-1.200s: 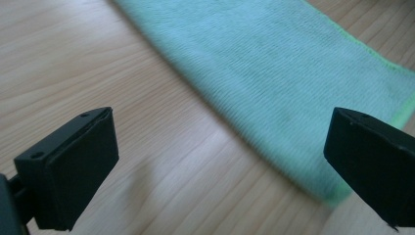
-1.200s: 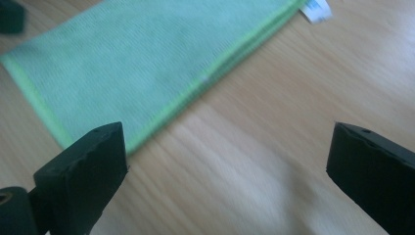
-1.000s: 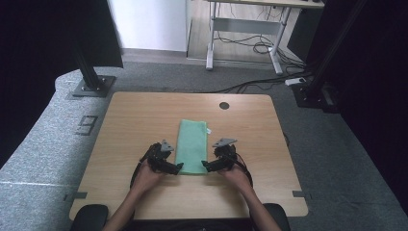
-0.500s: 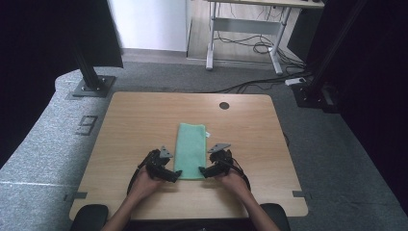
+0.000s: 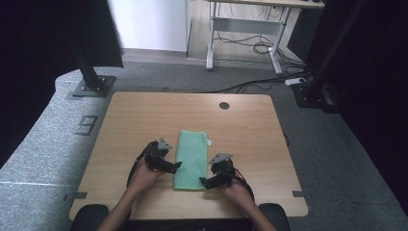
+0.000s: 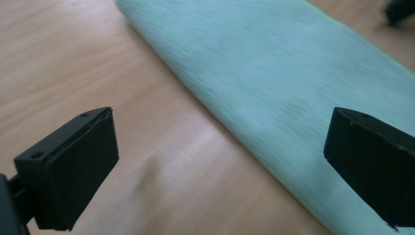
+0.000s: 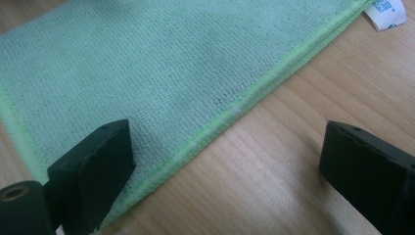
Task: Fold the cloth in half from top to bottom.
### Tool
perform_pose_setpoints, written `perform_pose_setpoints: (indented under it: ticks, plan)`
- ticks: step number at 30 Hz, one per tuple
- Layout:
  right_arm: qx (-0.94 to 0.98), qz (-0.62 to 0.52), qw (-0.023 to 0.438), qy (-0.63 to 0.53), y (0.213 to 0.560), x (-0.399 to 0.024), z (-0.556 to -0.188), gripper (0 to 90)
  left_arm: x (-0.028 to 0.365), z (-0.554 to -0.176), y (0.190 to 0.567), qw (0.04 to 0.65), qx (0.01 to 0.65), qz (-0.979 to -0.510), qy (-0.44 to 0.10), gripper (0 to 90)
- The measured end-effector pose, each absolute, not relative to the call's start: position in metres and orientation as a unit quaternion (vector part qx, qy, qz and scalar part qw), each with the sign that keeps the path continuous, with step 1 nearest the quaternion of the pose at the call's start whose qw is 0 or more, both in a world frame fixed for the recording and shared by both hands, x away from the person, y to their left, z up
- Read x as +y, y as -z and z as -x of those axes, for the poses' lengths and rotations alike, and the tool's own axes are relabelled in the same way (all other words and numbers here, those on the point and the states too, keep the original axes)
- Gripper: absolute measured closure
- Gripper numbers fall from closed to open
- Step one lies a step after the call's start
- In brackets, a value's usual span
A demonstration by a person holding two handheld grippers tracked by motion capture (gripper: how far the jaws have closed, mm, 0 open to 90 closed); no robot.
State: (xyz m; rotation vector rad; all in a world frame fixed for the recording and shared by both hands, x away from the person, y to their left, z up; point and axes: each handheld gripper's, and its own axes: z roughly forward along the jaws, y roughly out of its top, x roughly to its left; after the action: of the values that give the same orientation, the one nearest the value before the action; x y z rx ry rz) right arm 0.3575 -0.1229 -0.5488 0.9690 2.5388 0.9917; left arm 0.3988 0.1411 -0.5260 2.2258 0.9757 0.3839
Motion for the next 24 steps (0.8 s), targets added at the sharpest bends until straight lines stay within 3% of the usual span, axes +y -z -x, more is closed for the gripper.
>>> perform_pose_setpoints:
  ticks: [6, 13, 20, 24]
  plan:
    - [0.871, -0.327, 0.123, -0.344, 0.549, -0.125, -0.353, 5.6, 0.134, -0.407, 0.543, 0.306, 0.375, -0.862, -0.152, 0.0]
    - [0.875, -0.322, 0.108, -0.344, 0.545, -0.125, -0.358, 8.5, 0.139, -0.409, 0.549, 0.324, 0.382, -0.855, -0.136, 0.0]
    - [0.862, -0.342, 0.11, -0.358, 0.534, -0.128, -0.39, 8.3, 0.139, -0.406, 0.549, 0.327, 0.385, -0.852, -0.139, 0.0]
    - [0.857, -0.351, 0.118, -0.36, 0.526, -0.125, -0.415, 13.0, 0.139, -0.406, 0.549, 0.326, 0.385, -0.852, -0.139, 0.0]
